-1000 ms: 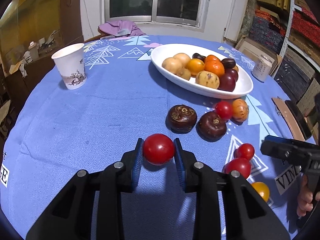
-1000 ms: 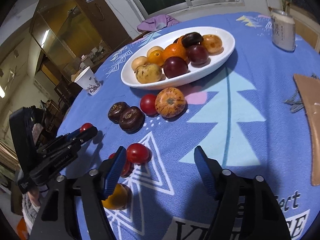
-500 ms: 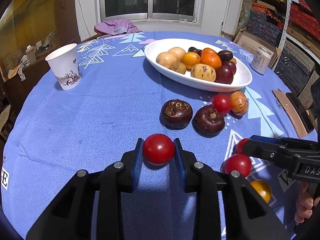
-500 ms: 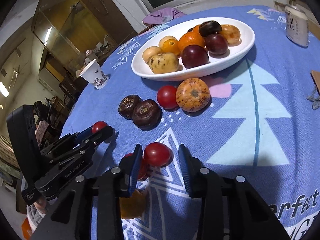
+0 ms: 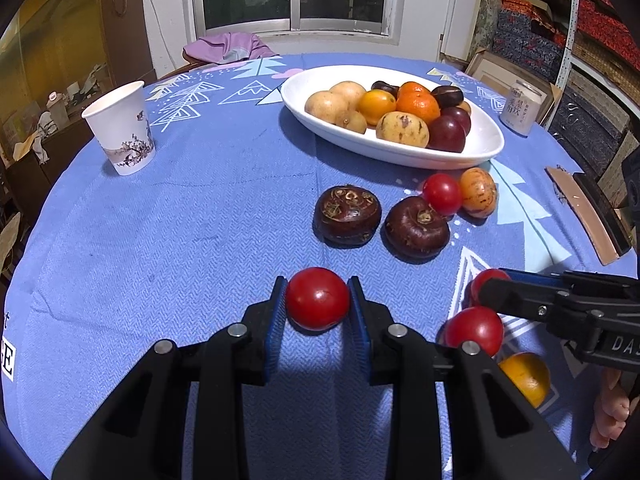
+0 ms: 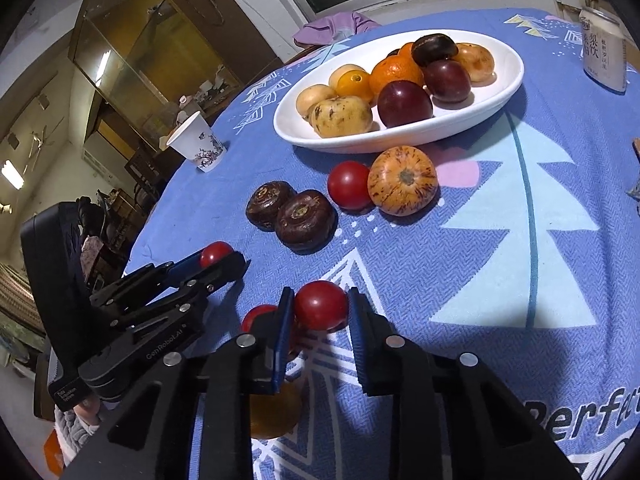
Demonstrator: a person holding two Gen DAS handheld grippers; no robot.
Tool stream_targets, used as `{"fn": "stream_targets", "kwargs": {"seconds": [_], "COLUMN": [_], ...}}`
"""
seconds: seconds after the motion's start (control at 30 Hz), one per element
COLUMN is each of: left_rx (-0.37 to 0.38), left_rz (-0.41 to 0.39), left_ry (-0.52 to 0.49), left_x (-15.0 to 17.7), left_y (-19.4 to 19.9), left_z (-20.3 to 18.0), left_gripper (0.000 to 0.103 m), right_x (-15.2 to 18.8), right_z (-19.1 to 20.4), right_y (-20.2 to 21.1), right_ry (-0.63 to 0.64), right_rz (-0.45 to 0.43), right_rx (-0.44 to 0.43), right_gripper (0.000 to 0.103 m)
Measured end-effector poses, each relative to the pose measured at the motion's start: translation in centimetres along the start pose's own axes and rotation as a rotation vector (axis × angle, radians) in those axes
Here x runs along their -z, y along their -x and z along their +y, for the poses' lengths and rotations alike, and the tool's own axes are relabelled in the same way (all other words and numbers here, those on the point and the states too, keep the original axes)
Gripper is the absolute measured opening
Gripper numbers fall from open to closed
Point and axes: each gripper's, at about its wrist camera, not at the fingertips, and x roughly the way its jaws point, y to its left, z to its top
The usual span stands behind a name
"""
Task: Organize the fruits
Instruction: 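Carry both tomatoes over the white plate and open both tools to release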
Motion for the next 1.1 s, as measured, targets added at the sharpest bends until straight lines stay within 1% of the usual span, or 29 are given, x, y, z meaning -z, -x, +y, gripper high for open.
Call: {"fn": "stream_targets", "kwargs": {"seconds": [0.07,0.1,0.17,0.2,0.23,0.27,0.5,1.1], "left_rx": [-0.001,-0.004,-0.015,-0.02,-0.027,-0.034,-0.055,-0.051], "left_rz": [-0.004,-0.011,-0.028,-0.036,-0.044,-0.051,-0.082,-0.081], "left_ry": [-0.002,-0.003,-0.007,-0.009,-0.01,-0.011,-0.02,-0.021], "left_x": [0.0,0.0,0.0,0.0,0.0,0.0,0.0,0.1], "left_y": [0.1,0.2,0.5,0.7,0.8,0.9,1.6,1.5], "left_z": [0.0,0.0,-0.1,-0.2,-0.2,-0.3,-0.4,-0.3], "left_gripper": [0.03,0.03,0.03,0.03,0.03,0.03,0.03,0.03], "right_x": [0.0,0.0,0.3,0.4,0.5,0.5,0.4,0.4], "right_z": [0.2,0.4,1.1,1.3,1.3,1.2,0.9,0.8], "right_y": [0.6,1.2,2.7,3.1,3.4,3.5,3.1,2.9], "right_ry": [0.017,0.044,0.126,0.154,0.17,0.174,0.187,0.177], "right_rz": [-0.025,-0.056,-0.14,-0.168,-0.187,-0.192,-0.181,-0.167], "right_rx": [0.033,0.07,0.188,0.234,0.269,0.286,0.294,0.289], "right_gripper": [0.026,0.026,0.027,0.027,0.027,0.027,0.027,0.027]}}
